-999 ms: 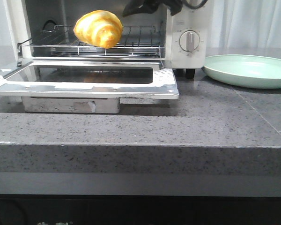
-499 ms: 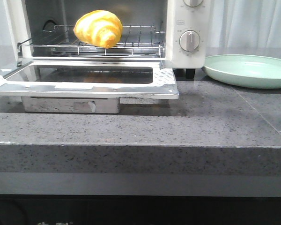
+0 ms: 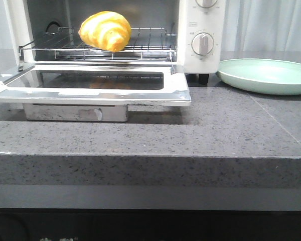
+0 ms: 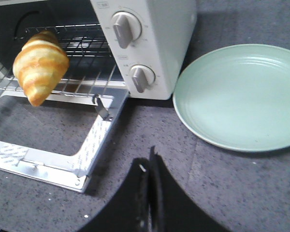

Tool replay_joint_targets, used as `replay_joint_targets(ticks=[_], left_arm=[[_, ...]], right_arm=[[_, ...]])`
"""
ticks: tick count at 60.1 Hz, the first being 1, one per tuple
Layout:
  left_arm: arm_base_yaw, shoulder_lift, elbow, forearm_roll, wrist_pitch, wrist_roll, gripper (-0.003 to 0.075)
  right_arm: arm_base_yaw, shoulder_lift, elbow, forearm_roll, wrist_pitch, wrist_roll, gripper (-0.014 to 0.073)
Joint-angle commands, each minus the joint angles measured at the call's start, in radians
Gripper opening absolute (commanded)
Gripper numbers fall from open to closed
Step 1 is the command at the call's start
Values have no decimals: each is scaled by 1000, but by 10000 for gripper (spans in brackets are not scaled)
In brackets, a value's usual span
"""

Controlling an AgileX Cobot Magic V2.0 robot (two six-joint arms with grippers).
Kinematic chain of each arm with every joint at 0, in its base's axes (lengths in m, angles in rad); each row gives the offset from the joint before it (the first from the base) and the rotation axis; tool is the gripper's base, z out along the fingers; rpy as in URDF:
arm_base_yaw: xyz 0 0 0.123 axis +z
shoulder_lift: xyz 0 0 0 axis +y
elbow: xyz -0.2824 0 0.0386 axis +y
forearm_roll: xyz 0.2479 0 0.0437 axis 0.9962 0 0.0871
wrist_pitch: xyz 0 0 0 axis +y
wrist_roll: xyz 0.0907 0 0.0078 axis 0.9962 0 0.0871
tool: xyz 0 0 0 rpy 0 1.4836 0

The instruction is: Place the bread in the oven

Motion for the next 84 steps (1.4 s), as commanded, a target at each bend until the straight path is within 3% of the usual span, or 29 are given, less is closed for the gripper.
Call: replay_joint_targets(ticks=[1,15,25,70,84], left_arm=[[3,6,-26,-1,-75,-8,-20],[3,6,-26,-1,-75,-8,-20],[3,6,-26,-3,-75,-8,-20],[3,3,-18,-6,-77,-8,-20],[42,-209,142,-10,-79,-8,-20]], right_arm=[[-20,-99,43,-34,-67,-8,-67],[-21,-372,225,-124,-84,-8,-67],[-21,-474,265,-127,-91,-8,-67],[-21,-486,265,-127,-98,-8,-67],[-21,-486,265,-127,-98,-8,-67]])
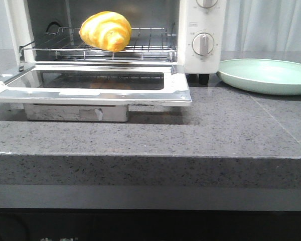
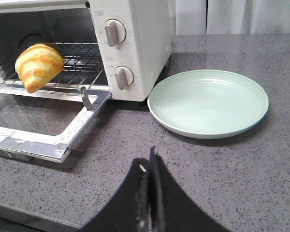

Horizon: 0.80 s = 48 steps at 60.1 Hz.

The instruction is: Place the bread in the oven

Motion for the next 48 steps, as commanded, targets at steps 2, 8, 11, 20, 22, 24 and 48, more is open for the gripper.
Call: replay_joint_targets(ticks=[2,8,11,20,22,24,48], left_arm=[[20,-91,51,-10,-76,-8,-20],[34,-186,131,-10,-76,-8,-20],[38,-178,163,-10,-87,-8,-20],[42,-181,268,-10,-123,-8,-20],[42,-181,291,-10,-142,-8,-20],[42,-181,313,-10,-160,-8,-20],[42,-181,317,-8,-176,-8,-20]], right_arm=[[-6,8,-25,-9,-87,-8,-67],[-6,8,-25,-9,-87,-8,-67],[-6,9,-25,-9,-86,-8,-67],[-6,8,-25,-9,-85,-8,-67],[-6,8,-25,-9,-85,-8,-67],[-6,8,-25,-9,-85,-8,-67],[-6,8,-25,-9,-84,-8,-67]])
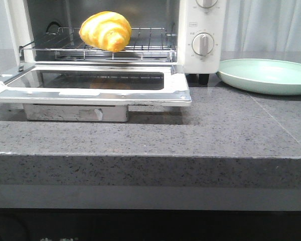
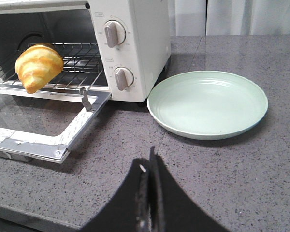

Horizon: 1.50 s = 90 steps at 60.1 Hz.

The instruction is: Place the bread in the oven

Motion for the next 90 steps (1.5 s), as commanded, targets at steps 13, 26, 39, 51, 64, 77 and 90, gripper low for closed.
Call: replay_joint_targets(ticks=[13,26,39,51,64,77,90], left_arm=[[2,-19,7,-8,-90,-6,-20],[2,-19,7,-8,-90,-6,-20],[2,-19,7,-8,-90,-6,-20],[0,-19,7,-8,-90,-6,-20],[0,-19,7,-8,-90,-6,-20],[0,-17,7,-8,-90,-6,-20],[0,-17,7,-8,-90,-6,-20]], right_arm=[[-6,8,-25,-7,-81,-8,-67],[-6,8,-25,-7,-81,-8,-67],[-45,-30,69,-119,-213,-10,-67],[-197,-171,274,-119,-367,-11,-67],[-280,-294,449,-49,-368,-11,-67],[-283,-296,462,-55,-327,-18,-67],[-283,-296,462,-55,-327,-18,-67]])
